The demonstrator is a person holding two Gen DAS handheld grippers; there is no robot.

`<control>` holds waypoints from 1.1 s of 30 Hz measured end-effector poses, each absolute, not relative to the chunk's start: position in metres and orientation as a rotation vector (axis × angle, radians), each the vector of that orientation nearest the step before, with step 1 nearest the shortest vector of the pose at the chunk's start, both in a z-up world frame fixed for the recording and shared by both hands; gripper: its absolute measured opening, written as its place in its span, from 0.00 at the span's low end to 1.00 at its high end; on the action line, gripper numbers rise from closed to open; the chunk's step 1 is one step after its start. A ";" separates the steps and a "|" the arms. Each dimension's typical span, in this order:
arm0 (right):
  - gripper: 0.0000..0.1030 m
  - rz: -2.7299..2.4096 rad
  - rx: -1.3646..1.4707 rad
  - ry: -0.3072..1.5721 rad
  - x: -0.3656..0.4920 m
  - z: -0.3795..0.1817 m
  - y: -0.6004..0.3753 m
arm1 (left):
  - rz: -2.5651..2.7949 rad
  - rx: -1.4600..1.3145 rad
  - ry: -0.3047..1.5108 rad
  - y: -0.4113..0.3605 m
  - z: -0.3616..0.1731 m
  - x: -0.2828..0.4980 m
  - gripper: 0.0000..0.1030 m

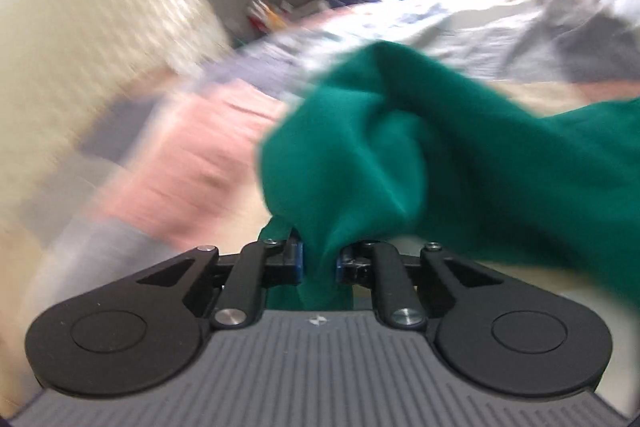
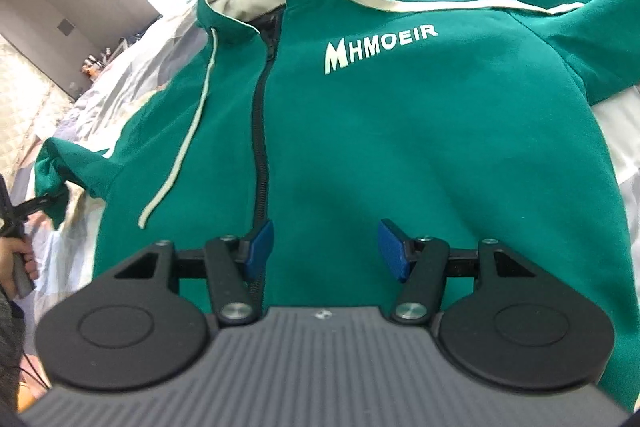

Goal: Fold large clothes

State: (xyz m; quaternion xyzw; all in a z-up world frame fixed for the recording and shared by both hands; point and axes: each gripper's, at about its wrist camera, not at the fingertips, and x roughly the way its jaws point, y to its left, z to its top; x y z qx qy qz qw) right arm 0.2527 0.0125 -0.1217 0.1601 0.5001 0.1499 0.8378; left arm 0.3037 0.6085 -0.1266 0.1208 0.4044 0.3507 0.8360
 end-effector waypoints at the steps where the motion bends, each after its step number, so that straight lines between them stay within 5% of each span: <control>1: 0.59 0.316 0.334 1.048 0.251 -0.119 0.011 | 0.772 0.318 0.847 0.614 -0.120 0.298 0.13; 8: 0.59 0.308 0.290 0.994 0.233 -0.115 -0.003 | 0.929 0.583 0.850 0.657 -0.102 0.247 0.12; 15: 0.59 0.329 0.283 1.087 0.223 -0.137 0.006 | 0.870 0.540 0.962 0.669 -0.157 0.196 0.16; 19: 0.59 0.333 0.284 1.100 0.220 -0.139 0.011 | 0.845 0.395 0.978 0.670 -0.170 0.175 0.23; 22: 0.59 0.333 0.272 1.078 0.218 -0.136 0.012 | 0.870 0.225 0.958 0.673 -0.157 0.164 0.47; 27: 0.59 0.336 0.277 1.064 0.215 -0.133 0.011 | 0.816 -0.159 0.865 0.674 -0.122 0.132 0.63; 33: 0.59 0.358 0.284 1.064 0.211 -0.130 0.008 | 0.743 -0.687 0.642 0.680 -0.112 0.083 0.69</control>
